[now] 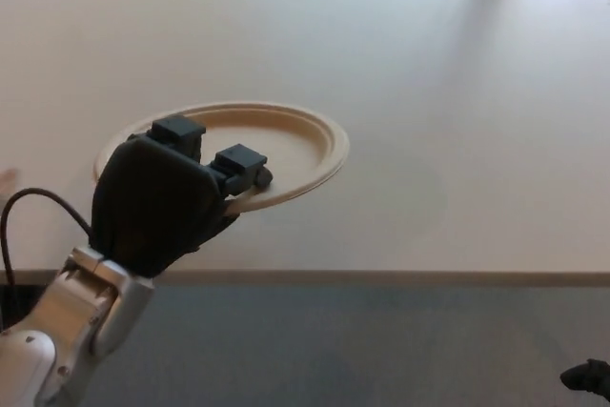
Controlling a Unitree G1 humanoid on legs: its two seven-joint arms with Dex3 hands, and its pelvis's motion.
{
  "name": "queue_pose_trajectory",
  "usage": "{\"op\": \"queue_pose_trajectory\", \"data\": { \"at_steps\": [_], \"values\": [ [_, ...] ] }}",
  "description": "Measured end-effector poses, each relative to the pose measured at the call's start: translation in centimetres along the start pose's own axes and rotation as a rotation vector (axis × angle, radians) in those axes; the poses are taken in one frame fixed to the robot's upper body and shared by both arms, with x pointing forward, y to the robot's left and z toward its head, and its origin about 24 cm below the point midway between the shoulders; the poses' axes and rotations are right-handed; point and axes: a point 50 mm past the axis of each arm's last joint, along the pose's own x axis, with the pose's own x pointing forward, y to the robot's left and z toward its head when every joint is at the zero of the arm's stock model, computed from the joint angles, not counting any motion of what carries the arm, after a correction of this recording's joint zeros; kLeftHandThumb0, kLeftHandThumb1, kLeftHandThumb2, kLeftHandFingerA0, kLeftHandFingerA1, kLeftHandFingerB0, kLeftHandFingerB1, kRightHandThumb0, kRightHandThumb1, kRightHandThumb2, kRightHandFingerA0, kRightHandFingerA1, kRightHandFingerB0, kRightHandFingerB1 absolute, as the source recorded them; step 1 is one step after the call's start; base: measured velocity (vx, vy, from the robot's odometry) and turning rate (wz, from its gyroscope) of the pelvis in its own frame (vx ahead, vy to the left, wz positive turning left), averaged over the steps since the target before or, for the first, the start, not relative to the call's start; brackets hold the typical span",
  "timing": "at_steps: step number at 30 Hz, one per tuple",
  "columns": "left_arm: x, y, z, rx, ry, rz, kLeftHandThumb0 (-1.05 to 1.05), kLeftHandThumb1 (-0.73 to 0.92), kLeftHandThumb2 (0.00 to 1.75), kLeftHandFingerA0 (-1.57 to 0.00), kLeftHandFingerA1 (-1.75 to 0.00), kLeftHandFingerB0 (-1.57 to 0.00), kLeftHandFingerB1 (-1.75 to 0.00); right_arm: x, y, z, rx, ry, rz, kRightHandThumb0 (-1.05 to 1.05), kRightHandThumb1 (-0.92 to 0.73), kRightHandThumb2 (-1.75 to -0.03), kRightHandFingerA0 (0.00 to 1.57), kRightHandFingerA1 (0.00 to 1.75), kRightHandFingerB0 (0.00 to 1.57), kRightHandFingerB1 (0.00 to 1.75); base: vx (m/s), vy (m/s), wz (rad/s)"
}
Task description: A person passes a plate to the robot and the robot grabs it with its left hand and places it at the centre of the table infront of it
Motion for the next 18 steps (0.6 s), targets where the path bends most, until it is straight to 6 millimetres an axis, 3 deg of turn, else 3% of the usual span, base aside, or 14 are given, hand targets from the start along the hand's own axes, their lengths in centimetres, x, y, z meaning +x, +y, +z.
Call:
{"op": "queue_pose_trajectory", "data": {
  "at_steps": [1, 2, 3, 6, 7, 9, 10, 17, 18],
  "values": [
    [0.3, -0.3, -0.1, 0.004, 0.001, -0.010, -0.41, 0.48, 0.71, -0.99, -1.35, -0.78, -0.60, 0.0, 0.0, 0.0, 0.001, -0.001, -0.001, -0.70, -0.60, -0.97, 0.24, 0.59, 0.11, 0.51, 0.00, 0.000, 0.00],
    [0.5, -0.5, -0.2, 0.006, 0.002, -0.019, -0.41, 0.48, 0.71, -0.99, -1.35, -0.78, -0.60, 0.0, -0.1, 0.1, 0.002, -0.002, -0.002, -0.70, -0.60, -0.97, 0.24, 0.59, 0.11, 0.51, 0.00, 0.000, 0.00],
    [0.8, -0.7, -0.2, 0.010, -0.001, -0.030, -0.33, 0.56, 0.57, -0.94, -1.37, -0.82, -0.47, 0.0, -0.1, 0.1, 0.002, -0.002, -0.003, -0.70, -0.61, -0.97, 0.24, 0.59, 0.11, 0.50, 0.00, 0.000, 0.00],
    [1.6, -1.3, -0.3, 0.019, -0.008, -0.054, -0.31, 0.57, 0.57, -0.93, -1.37, -0.80, -0.47, 0.0, -0.2, 0.2, 0.003, -0.005, -0.005, -0.71, -0.61, -0.97, 0.22, 0.58, 0.11, 0.49, 0.00, 0.000, 0.00],
    [2.0, -1.5, -0.3, 0.023, -0.012, -0.066, -0.39, 0.49, 0.72, -0.99, -1.29, -0.74, -0.57, 0.1, -0.2, 0.3, 0.003, -0.007, -0.006, -0.70, -0.61, -0.98, 0.33, 0.62, 0.11, 0.50, 0.00, 0.000, 0.00],
    [2.6, -1.9, -0.2, 0.028, -0.018, -0.082, -0.37, 0.49, 0.72, -1.00, -1.29, -0.68, -0.56, 0.1, -0.2, 0.3, 0.003, -0.008, -0.006, -0.71, -0.61, -0.98, 0.30, 0.62, 0.11, 0.51, 0.00, 0.000, 0.00],
    [2.9, -2.0, -0.2, 0.030, -0.023, -0.093, -0.29, 0.57, 0.58, -0.97, -1.37, -0.73, -0.47, 0.1, -0.3, 0.3, 0.004, -0.008, -0.007, -0.71, -0.61, -0.98, 0.28, 0.61, 0.10, 0.51, 0.00, 0.000, 0.00],
    [5.6, -3.2, 0.0, 0.074, -0.045, -0.169, -0.25, 0.65, 0.61, -0.87, -1.36, -0.70, -0.46, 0.1, -0.4, 0.5, 0.004, -0.014, -0.010, -0.71, -0.61, -0.98, 0.38, 0.64, 0.12, 0.51, 0.00, 0.000, 0.00],
    [6.1, -3.2, 0.1, 0.080, -0.044, -0.179, -0.25, 0.66, 0.61, -0.87, -1.34, -0.70, -0.46, 0.1, -0.4, 0.6, 0.004, -0.016, -0.011, -0.71, -0.79, -0.63, 0.45, 0.60, 0.17, 0.42, 0.00, 0.000, 0.00]
  ]
}}
